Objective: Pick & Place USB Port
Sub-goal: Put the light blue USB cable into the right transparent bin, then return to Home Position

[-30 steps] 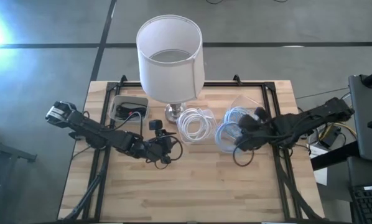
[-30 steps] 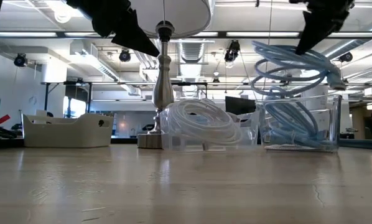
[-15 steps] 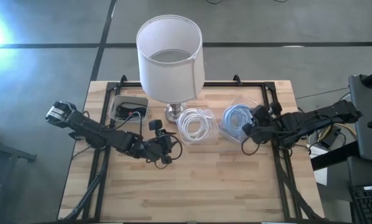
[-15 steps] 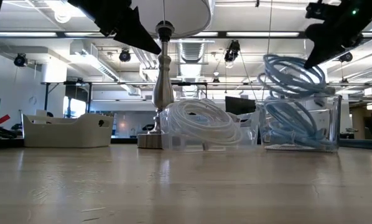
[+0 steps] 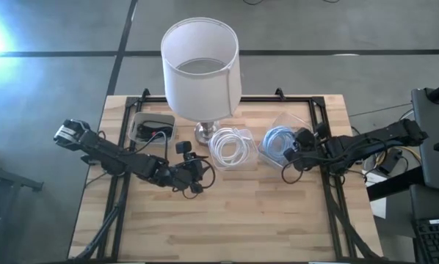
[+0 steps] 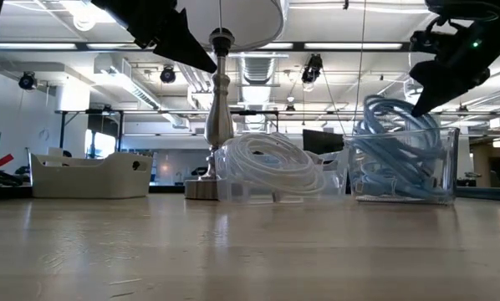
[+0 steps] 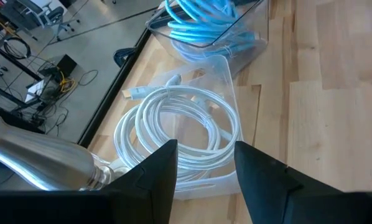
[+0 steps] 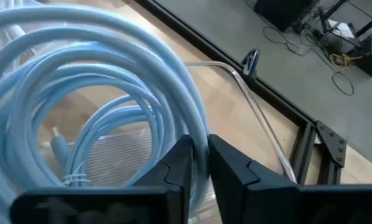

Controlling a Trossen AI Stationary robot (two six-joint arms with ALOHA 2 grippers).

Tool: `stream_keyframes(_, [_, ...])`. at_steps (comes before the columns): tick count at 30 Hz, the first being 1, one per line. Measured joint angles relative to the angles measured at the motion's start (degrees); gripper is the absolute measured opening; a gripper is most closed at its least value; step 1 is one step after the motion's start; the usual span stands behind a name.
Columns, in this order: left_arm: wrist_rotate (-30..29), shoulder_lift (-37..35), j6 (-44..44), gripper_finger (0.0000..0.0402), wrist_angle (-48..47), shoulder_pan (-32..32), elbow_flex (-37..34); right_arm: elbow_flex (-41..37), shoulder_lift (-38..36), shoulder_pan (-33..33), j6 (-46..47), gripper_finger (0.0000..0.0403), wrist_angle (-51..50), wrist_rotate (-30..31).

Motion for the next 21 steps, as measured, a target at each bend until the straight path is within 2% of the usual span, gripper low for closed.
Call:
stream_keyframes(11, [0.0,0.0,0.0,0.0163,0.0,0.0,0.0,2.0,0.1,-0.5,0.9,0.0125,0.5,0.1])
stream_keyframes(21, [0.0,-3.0,-0.8,0.0163,-0.1,-0.3,0.5,9.6,0.2,-0.5,-4.8,0.0143,1.0,0.1])
